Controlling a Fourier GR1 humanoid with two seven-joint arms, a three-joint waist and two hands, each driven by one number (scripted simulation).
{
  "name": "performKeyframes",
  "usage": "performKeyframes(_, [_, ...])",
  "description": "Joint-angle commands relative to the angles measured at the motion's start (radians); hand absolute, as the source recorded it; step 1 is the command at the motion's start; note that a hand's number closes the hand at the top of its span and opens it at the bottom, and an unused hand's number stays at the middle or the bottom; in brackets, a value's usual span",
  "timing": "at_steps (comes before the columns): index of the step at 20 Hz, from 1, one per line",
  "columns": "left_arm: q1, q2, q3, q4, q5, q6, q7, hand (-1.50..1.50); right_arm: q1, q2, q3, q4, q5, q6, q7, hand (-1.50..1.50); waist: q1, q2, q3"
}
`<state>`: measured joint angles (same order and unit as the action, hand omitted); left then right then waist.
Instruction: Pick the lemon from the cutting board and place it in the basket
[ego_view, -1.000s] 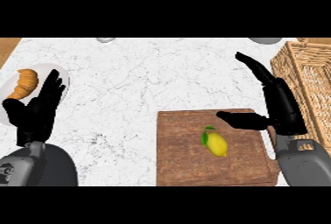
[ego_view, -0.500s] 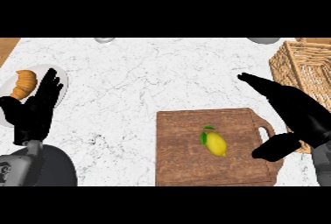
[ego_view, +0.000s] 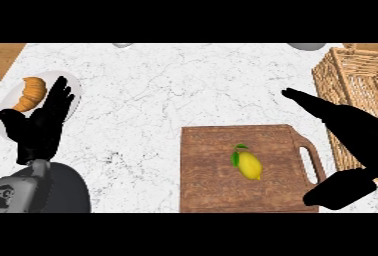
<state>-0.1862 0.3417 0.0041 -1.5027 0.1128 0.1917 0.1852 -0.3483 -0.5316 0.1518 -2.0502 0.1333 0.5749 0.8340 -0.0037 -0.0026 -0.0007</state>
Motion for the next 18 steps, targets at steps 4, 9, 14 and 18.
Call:
performKeyframes(4, [-0.014, -0.012, 0.047, 0.095, 0.017, -0.092, -0.069, 0.0, 0.084, 0.113, 0.018, 0.013, 0.122, -0.038, -0.091, -1.5, 0.002, 0.003, 0.001])
performKeyframes(9, [0.044, -0.062, 0.039, 0.013, -0.045, -0.042, -0.075, 0.0, 0.147, 0.179, 0.042, 0.043, 0.234, -0.071, -0.194, -1.5, 0.005, 0.002, 0.001])
performKeyframes(14, [-0.02, -0.047, 0.067, 0.068, -0.053, -0.062, -0.062, 0.0, 0.258, 0.224, 0.132, 0.114, 0.407, -0.195, -0.394, -1.5, 0.001, 0.003, 0.001])
performKeyframes(18, [-0.035, -0.074, 0.059, 0.019, -0.067, -0.051, 0.017, 0.0, 0.241, 0.212, 0.069, 0.233, 0.454, -0.227, -0.543, -1.5, 0.004, 0.002, 0.001])
